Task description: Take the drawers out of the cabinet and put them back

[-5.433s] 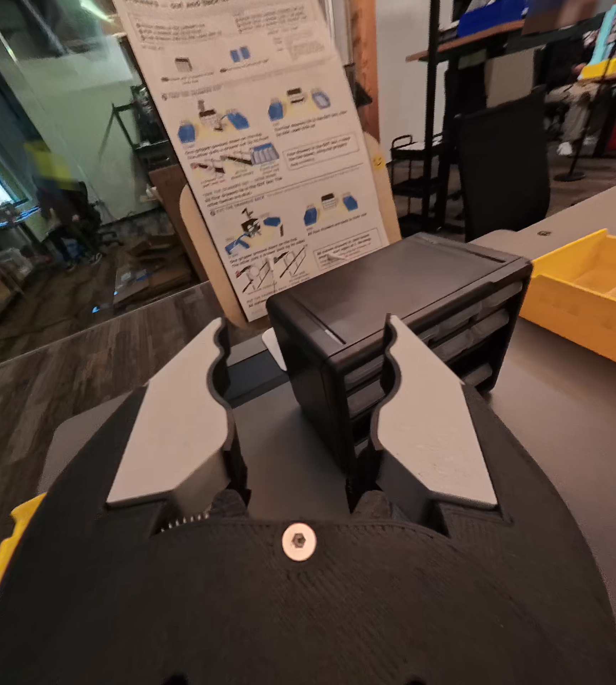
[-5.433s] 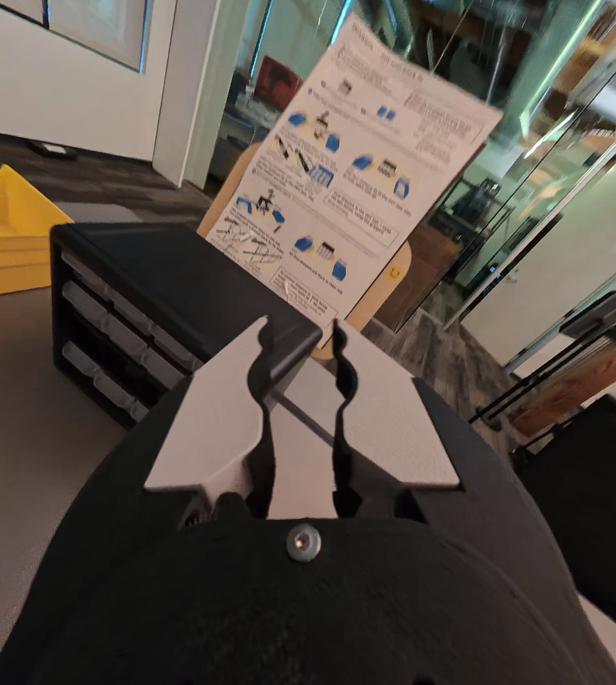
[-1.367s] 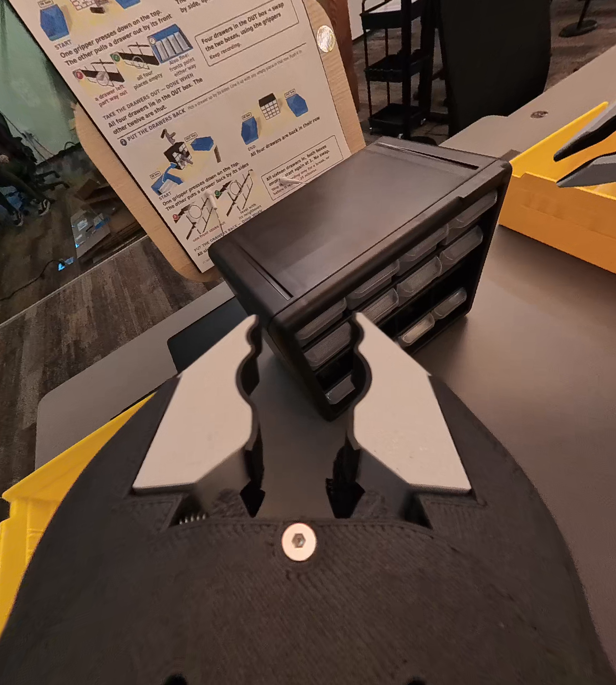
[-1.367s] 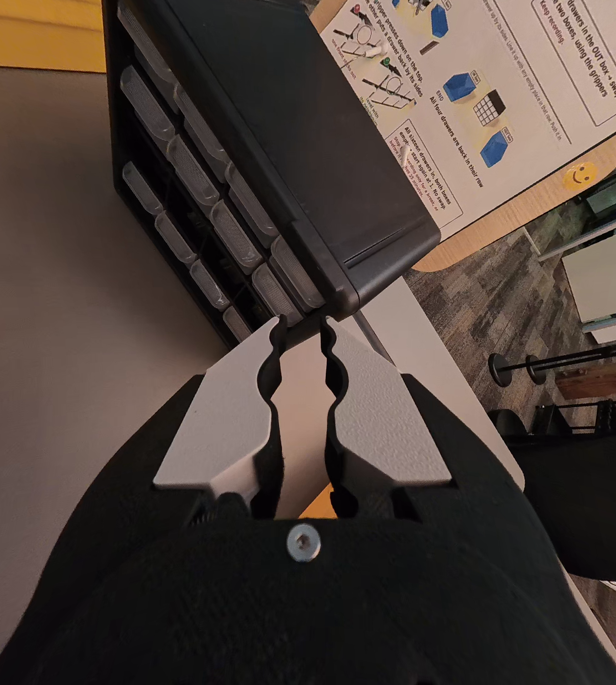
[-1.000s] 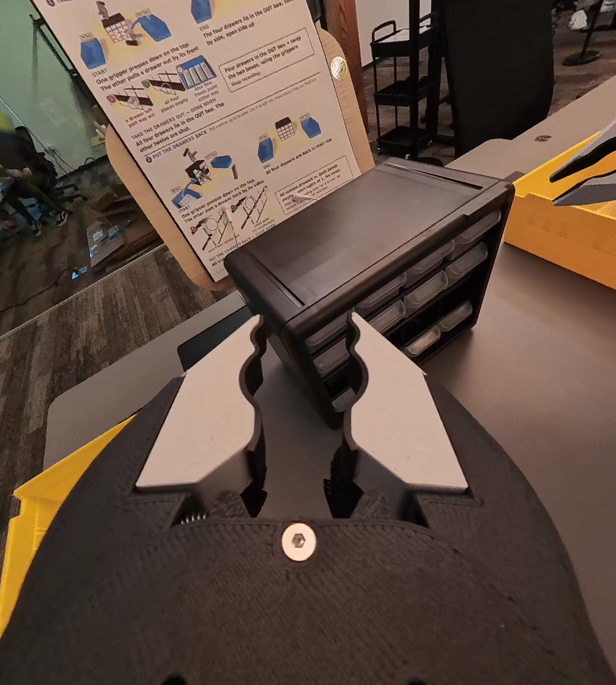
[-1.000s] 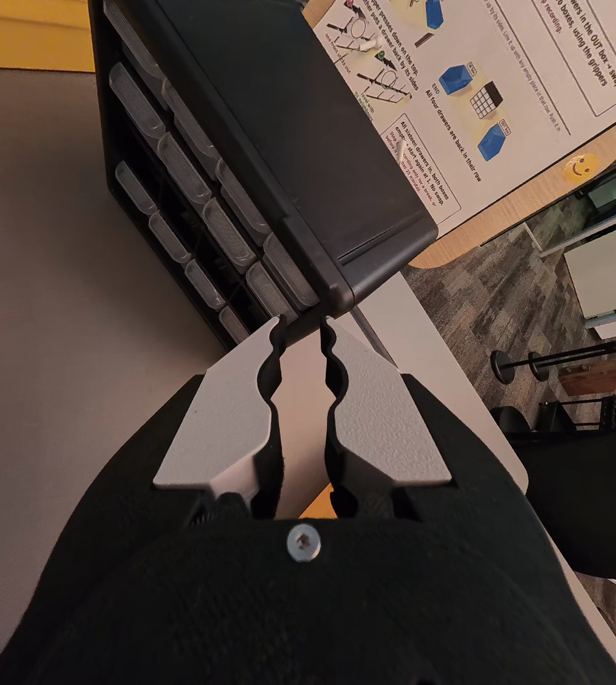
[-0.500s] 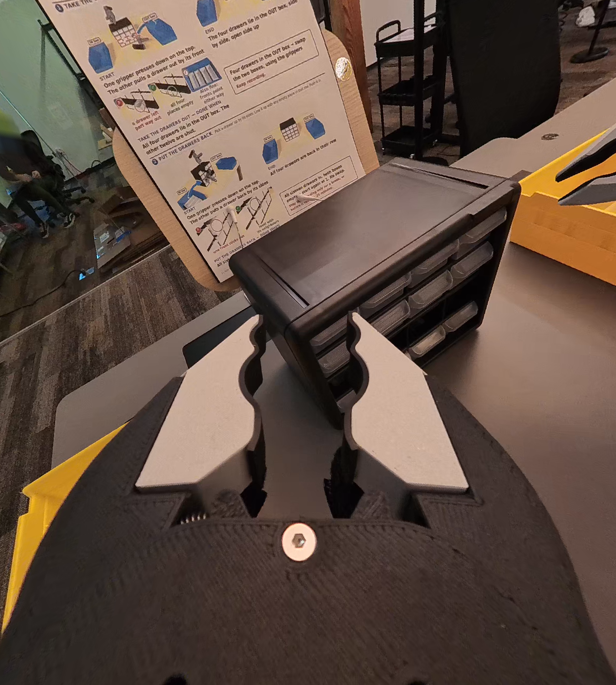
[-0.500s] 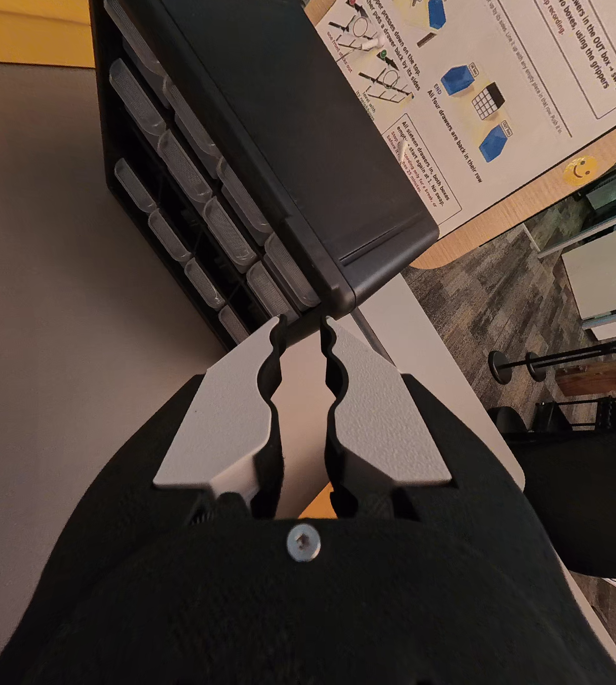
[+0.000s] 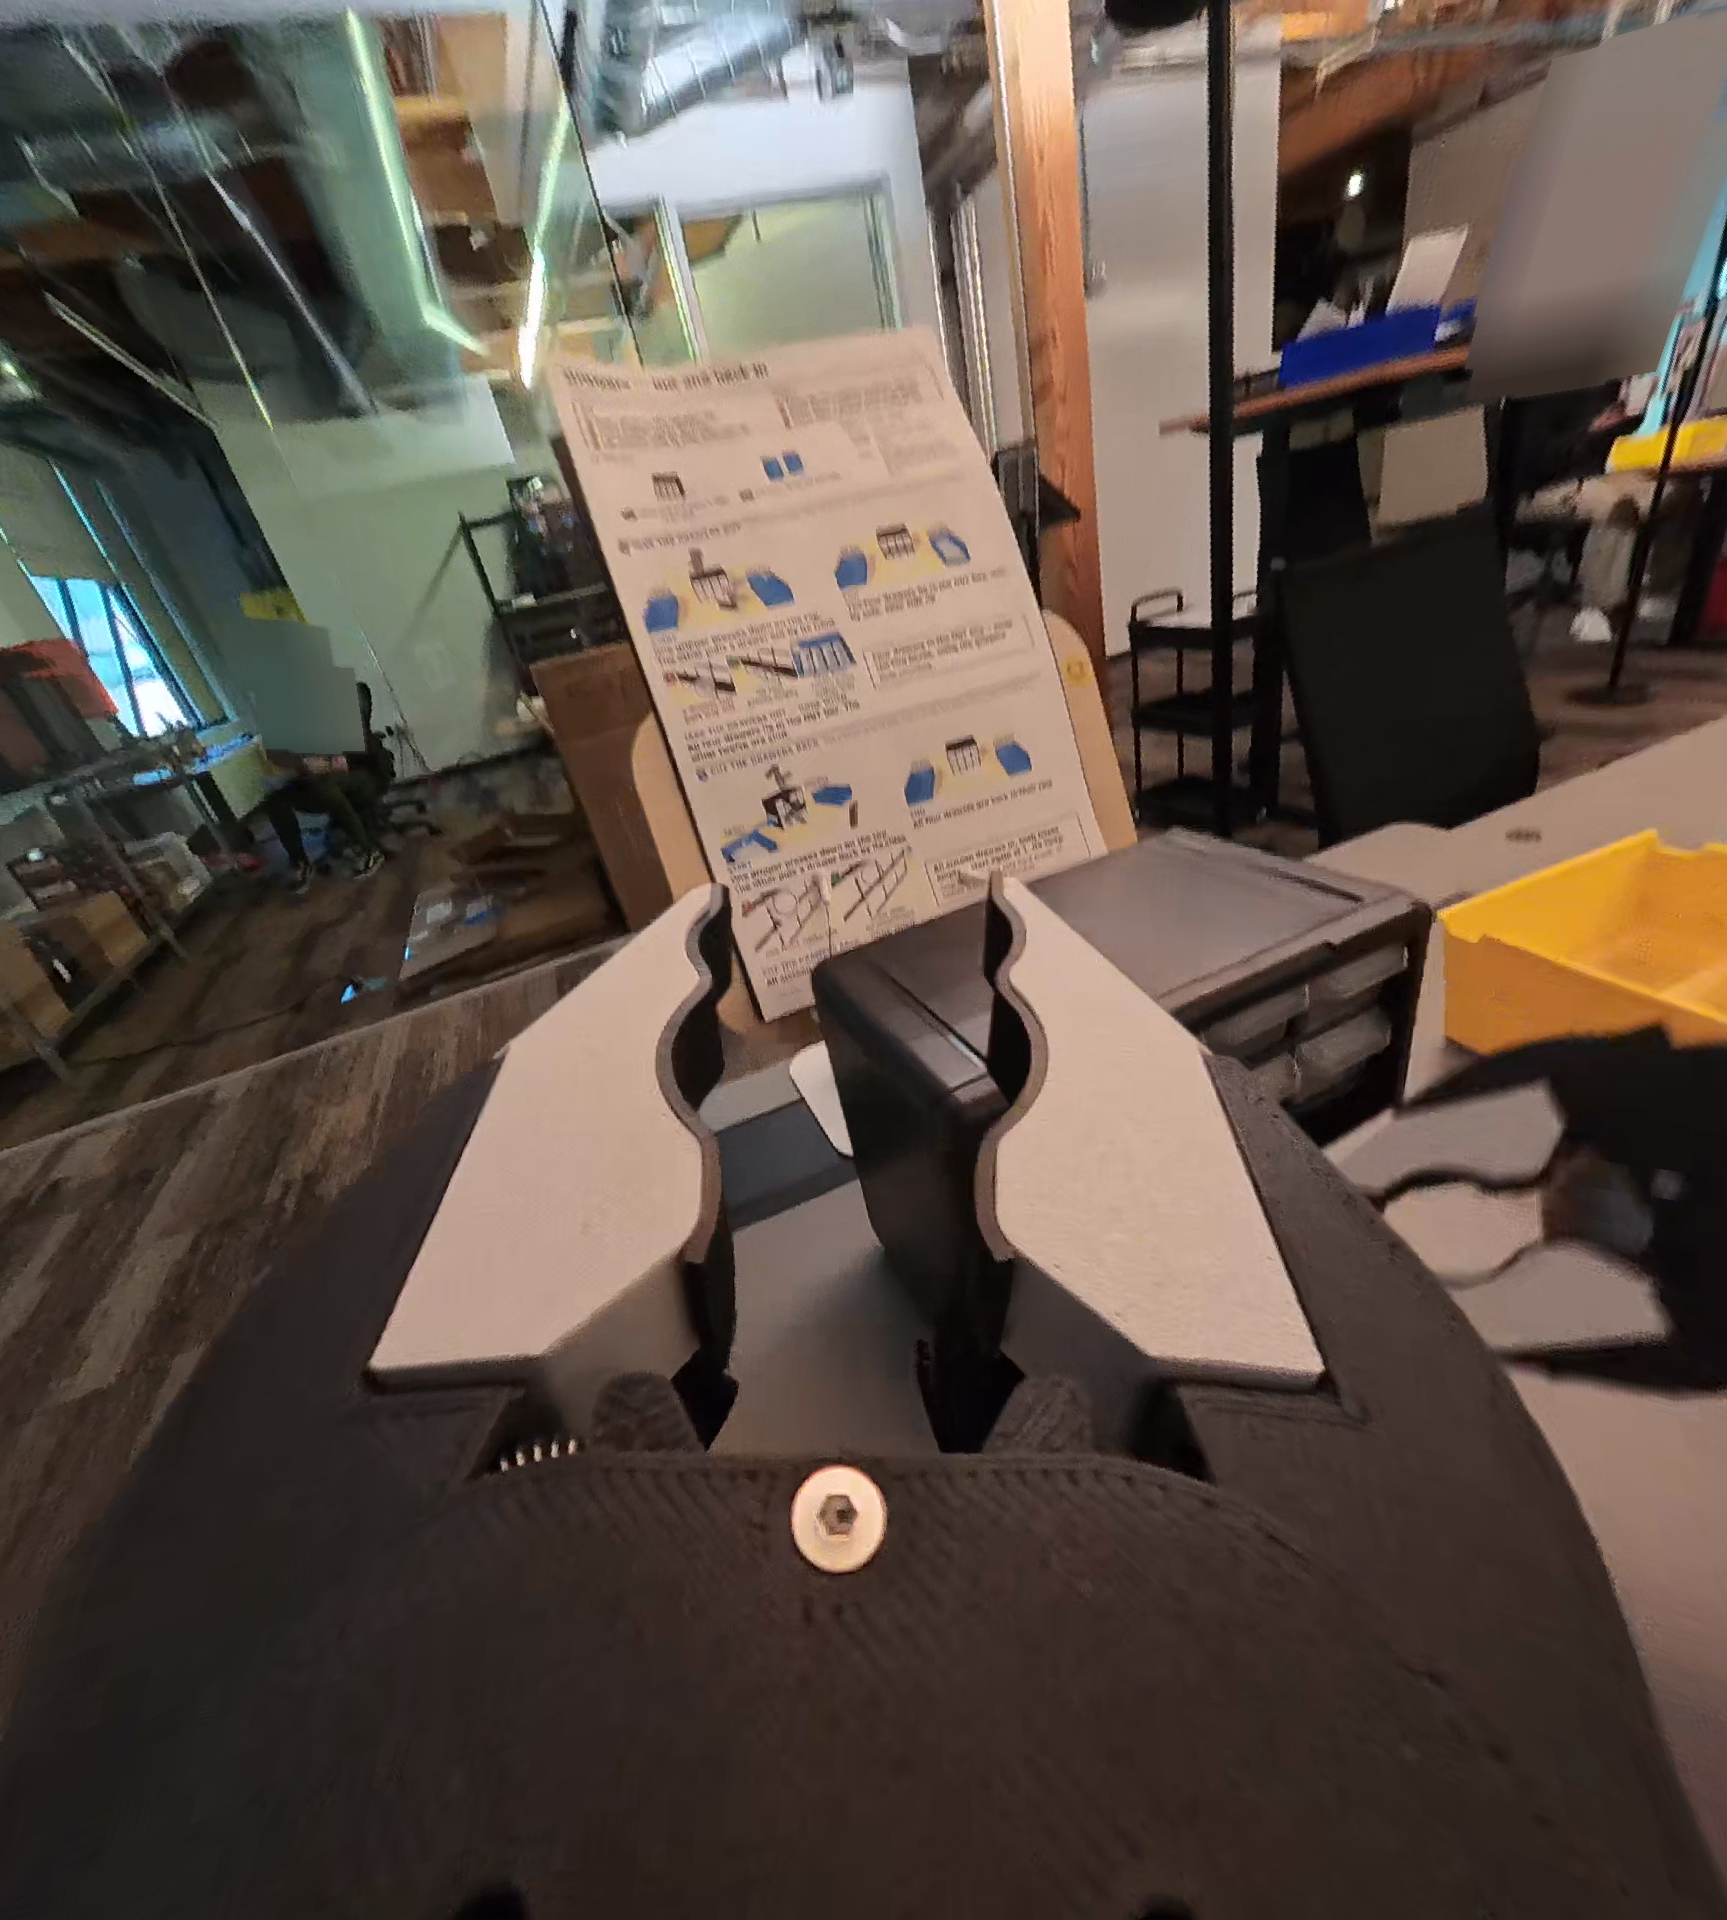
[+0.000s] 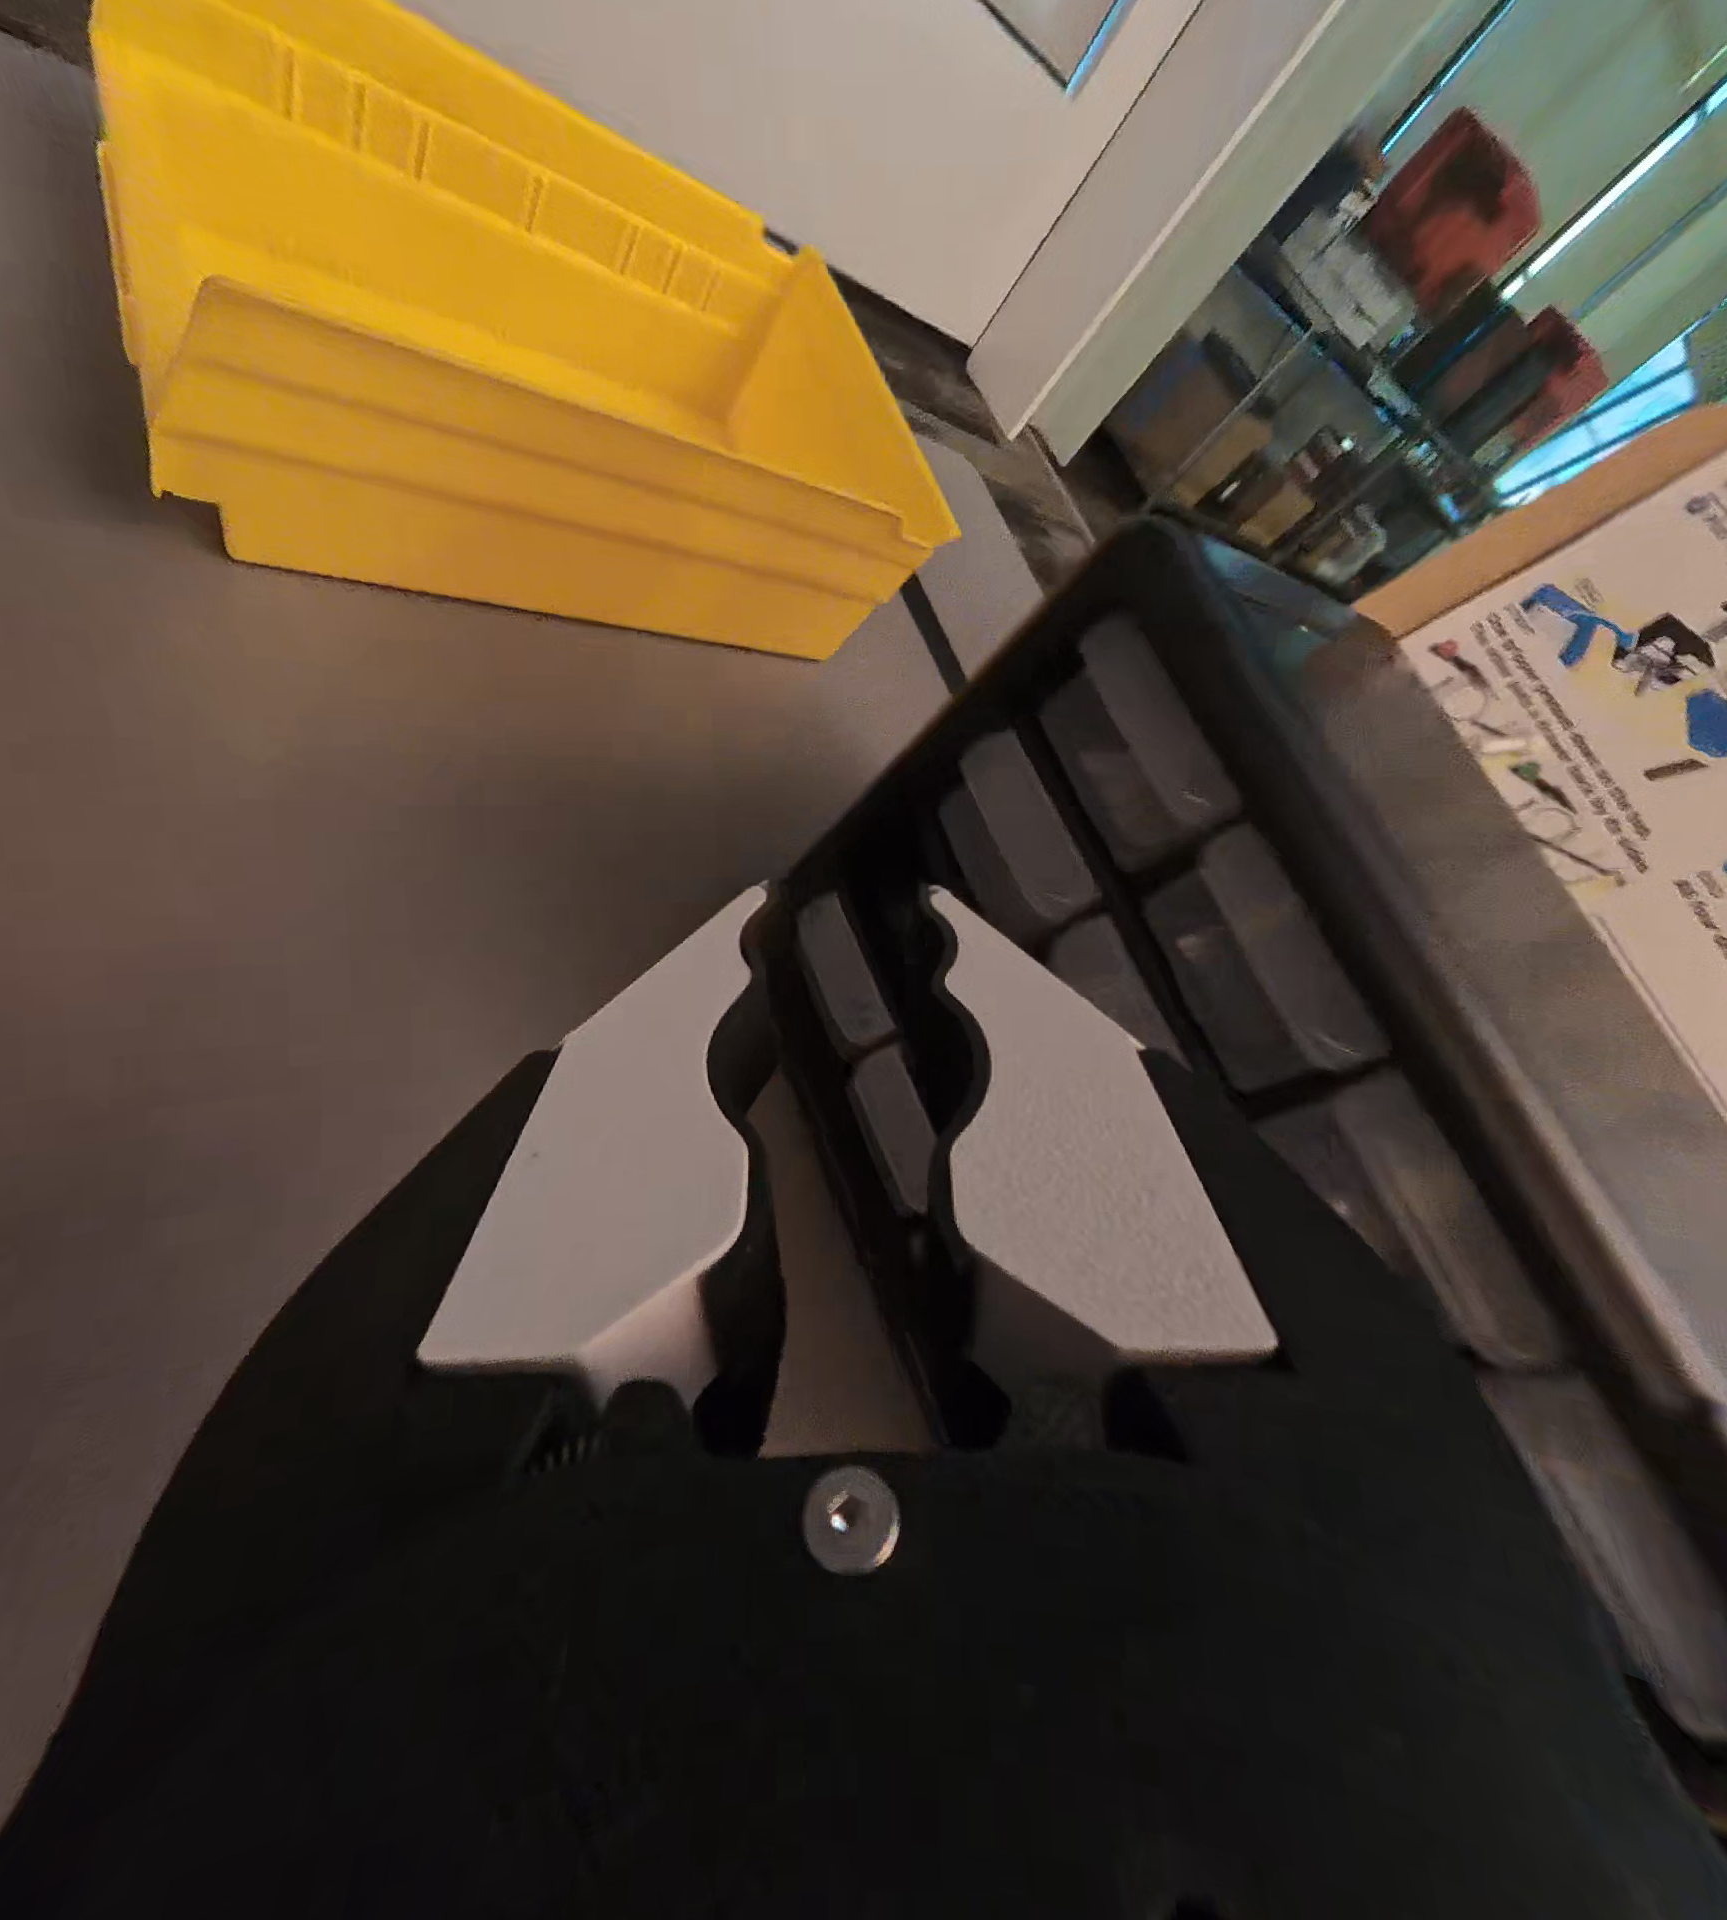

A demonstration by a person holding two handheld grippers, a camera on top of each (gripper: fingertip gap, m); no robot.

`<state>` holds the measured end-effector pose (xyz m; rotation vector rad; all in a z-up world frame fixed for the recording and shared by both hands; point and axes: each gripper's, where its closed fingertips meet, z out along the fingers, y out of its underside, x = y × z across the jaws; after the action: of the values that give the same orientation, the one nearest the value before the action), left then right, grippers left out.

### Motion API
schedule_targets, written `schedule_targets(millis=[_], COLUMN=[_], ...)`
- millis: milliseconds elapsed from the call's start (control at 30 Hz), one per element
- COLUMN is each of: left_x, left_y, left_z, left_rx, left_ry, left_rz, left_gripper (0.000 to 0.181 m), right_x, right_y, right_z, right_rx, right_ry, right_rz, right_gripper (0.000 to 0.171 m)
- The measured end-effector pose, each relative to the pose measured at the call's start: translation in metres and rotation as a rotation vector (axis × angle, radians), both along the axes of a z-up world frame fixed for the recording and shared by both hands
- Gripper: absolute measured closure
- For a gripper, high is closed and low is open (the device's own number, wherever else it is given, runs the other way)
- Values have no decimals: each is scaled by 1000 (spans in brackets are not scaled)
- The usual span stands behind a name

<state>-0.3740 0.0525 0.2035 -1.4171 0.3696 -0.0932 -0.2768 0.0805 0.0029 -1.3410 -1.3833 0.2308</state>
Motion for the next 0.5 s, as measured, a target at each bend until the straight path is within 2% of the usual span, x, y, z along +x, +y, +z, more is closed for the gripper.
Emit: schedule_targets(millis=[33, 133, 233, 500], left_x=[-4, -10, -12, 1], left_y=[-6, -21, -31, -27], left_z=[4, 13, 20, 17], left_rx=[17, 51, 76, 51], left_ry=[-13, -40, -80, -94], left_rz=[1, -11, -42, -110], left_gripper=[134, 132, 133, 134], right_x=[-8, -22, -34, -42], right_y=[-3, -14, -27, -23], right_z=[-8, -28, -27, -45], right_rx=[22, 106, 170, 279], right_ry=[10, -22, 17, -57], right_rz=[1, 3, 19, 4], right_gripper=[149, 149, 150, 150])
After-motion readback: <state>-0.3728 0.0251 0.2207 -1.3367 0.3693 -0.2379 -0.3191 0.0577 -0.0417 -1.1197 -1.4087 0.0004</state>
